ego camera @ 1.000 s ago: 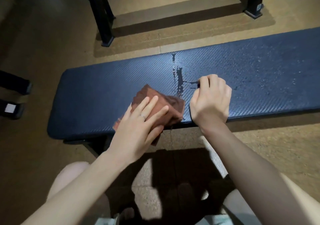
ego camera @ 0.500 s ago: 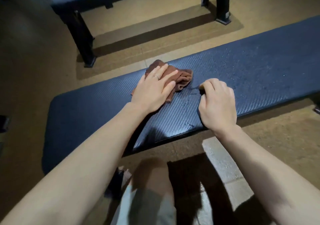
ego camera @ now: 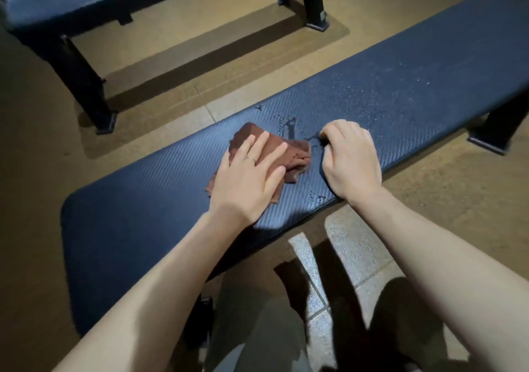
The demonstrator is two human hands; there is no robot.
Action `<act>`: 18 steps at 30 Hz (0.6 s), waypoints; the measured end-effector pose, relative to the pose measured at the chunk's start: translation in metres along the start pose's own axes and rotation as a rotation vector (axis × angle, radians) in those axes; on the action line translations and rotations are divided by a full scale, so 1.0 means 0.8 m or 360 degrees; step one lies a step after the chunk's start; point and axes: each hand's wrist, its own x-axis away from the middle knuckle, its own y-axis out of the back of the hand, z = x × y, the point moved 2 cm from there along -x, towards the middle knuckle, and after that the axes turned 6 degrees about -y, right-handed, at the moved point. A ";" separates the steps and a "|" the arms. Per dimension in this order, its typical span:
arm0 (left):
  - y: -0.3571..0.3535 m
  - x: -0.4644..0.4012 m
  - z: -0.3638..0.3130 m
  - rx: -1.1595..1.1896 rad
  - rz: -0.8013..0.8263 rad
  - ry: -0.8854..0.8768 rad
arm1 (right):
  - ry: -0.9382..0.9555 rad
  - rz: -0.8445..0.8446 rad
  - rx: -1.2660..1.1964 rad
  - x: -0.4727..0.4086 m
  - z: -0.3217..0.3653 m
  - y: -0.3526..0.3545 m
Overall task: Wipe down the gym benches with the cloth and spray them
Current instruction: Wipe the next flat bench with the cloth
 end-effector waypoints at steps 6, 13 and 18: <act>0.004 -0.058 -0.016 0.0010 -0.0067 0.0042 | 0.0001 -0.0036 -0.0026 -0.006 -0.014 0.008; -0.012 0.060 -0.084 -0.0108 0.0088 -0.0077 | -0.0313 -0.0100 0.0079 -0.039 -0.098 0.032; -0.018 -0.038 -0.116 -0.0087 -0.0034 -0.0107 | -0.0325 -0.0144 0.0033 -0.042 -0.104 0.022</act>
